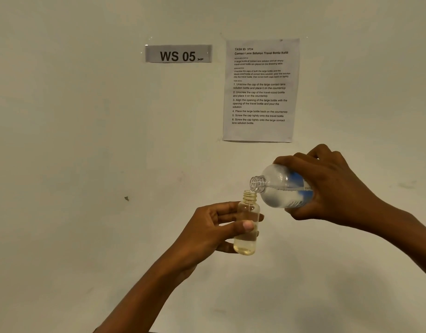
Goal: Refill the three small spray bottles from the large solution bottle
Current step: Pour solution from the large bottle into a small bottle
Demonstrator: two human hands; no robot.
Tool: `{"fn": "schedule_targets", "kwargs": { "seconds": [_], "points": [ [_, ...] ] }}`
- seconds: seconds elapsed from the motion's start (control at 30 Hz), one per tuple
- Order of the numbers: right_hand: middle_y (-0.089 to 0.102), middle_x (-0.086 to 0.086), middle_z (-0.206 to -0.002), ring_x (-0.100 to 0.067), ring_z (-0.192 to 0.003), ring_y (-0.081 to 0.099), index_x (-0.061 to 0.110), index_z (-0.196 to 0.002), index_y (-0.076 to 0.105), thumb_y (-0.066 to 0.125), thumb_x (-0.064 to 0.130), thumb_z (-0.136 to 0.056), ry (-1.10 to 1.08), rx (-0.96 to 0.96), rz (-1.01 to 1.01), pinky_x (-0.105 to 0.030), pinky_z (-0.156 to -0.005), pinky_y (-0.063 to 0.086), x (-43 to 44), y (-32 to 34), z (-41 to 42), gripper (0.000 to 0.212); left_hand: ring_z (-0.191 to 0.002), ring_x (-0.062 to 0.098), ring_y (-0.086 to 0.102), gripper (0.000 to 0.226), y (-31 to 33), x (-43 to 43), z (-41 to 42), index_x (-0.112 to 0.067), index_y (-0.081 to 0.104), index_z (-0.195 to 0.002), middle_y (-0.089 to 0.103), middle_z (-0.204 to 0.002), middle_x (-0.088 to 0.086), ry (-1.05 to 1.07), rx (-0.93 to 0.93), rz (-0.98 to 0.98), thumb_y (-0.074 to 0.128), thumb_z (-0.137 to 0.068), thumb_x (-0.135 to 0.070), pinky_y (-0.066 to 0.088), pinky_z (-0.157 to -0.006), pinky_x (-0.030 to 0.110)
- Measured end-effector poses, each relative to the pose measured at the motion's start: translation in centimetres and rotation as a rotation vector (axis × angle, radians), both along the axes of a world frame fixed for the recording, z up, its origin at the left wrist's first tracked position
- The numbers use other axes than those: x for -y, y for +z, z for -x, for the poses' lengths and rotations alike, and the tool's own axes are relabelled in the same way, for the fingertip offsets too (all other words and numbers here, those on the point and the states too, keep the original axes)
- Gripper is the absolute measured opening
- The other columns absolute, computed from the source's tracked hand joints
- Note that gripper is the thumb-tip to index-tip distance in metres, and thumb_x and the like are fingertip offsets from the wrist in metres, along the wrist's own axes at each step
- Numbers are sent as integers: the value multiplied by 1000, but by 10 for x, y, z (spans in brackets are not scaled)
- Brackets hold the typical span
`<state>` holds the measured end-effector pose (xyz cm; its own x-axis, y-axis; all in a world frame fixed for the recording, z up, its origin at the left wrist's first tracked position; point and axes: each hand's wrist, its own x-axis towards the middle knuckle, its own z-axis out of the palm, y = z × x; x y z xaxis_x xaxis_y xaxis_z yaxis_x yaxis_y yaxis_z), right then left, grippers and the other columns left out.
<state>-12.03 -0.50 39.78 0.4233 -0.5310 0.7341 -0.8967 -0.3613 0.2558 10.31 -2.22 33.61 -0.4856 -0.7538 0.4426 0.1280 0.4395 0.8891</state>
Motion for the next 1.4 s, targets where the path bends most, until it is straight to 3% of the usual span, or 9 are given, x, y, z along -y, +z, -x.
{"fn": "schedule_targets", "kwargs": {
  "seconds": [0.67,0.93,1.4],
  "points": [
    [60,1,-99,-17,-86,36,23,-123,49,86,33,-49,-7,-10,-17,-33,-70,30,-3,1,-2,83,-90,17,72,32,1,-1,-1,-28,66,-102,74,-100,-5,-1,1,8,67,-70,-26,58,-68,28],
    [59,2,-100,-9,-85,25,23,-124,49,84,34,-52,-18,9,-35,-31,-72,27,-4,3,-5,81,-91,18,72,27,1,-1,-2,-27,66,-103,74,-101,-4,11,7,9,66,-77,-20,59,-70,30],
    [60,2,-100,-17,-86,36,22,-124,50,85,34,-52,-12,-5,-27,-32,-71,29,-2,1,-3,81,-91,18,71,26,-1,1,-2,-25,66,-105,74,-102,-3,16,5,-2,65,-81,-15,59,-70,30]
  ]
}}
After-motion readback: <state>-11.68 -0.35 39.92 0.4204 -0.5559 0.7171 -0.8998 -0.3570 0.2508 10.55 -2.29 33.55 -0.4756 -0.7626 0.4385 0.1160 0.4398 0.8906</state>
